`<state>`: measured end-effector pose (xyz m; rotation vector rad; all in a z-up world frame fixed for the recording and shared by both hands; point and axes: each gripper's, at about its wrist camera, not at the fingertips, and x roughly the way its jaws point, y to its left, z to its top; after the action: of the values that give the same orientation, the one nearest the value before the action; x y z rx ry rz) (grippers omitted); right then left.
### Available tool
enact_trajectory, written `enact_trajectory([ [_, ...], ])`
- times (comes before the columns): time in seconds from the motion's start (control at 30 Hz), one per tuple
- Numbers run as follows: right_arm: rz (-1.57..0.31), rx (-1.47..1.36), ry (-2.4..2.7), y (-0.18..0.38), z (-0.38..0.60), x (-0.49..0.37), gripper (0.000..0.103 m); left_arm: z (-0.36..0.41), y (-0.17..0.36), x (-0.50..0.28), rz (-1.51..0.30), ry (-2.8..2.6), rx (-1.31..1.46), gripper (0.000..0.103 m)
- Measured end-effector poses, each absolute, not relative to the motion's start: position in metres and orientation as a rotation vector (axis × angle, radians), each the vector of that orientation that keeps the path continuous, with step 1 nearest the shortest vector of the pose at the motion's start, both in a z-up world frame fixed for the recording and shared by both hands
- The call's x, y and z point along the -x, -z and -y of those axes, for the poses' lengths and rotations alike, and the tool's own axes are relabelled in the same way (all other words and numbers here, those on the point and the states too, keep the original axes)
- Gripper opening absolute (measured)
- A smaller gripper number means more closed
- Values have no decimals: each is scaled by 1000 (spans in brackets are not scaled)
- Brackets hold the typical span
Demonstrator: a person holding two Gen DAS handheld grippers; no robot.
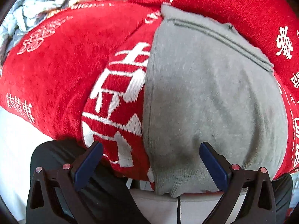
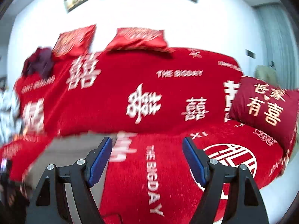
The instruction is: Fold small clothes
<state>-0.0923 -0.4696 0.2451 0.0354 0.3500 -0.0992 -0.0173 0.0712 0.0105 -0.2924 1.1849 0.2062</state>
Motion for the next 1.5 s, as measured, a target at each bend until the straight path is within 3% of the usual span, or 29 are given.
enact_trajectory([
  [0.2, -378, -121, -22, -234, 452, 65, 81, -58, -8, 11, -1203, -206, 235, 103],
  [0.37, -901, -107, -342, -137, 396, 16, 78, -39, -1, 6, -1249, -163, 177, 103],
  [0.47, -1071, -170, -412, -87, 374, 11, 69, -37, 10, 3, -1316, -122, 216, 103],
  [0.53, -1146, -169, -447, -65, 365, 12, 53, -37, 18, 3, -1347, -120, 240, 103],
  [0.77, -1350, -202, -488, -36, 360, 9, 52, -50, 32, 1, -1412, -117, 323, 103],
  [0.87, -1297, -115, -492, -53, 366, 18, 57, -50, 33, 2, -1409, -121, 308, 103],
  [0.93, -1236, -10, -405, -66, 375, 17, 69, -49, 35, 1, -1415, -125, 309, 103],
  [1.13, -1098, -59, -310, -79, 394, 12, 64, -49, 38, 2, -1413, -130, 307, 103],
  [1.37, -963, 148, -336, -79, 351, 4, 64, -44, 37, 3, -1401, -144, 280, 103],
  [1.5, -1014, 138, -435, -66, 339, -3, 64, -46, 38, 3, -1403, -142, 285, 103],
])
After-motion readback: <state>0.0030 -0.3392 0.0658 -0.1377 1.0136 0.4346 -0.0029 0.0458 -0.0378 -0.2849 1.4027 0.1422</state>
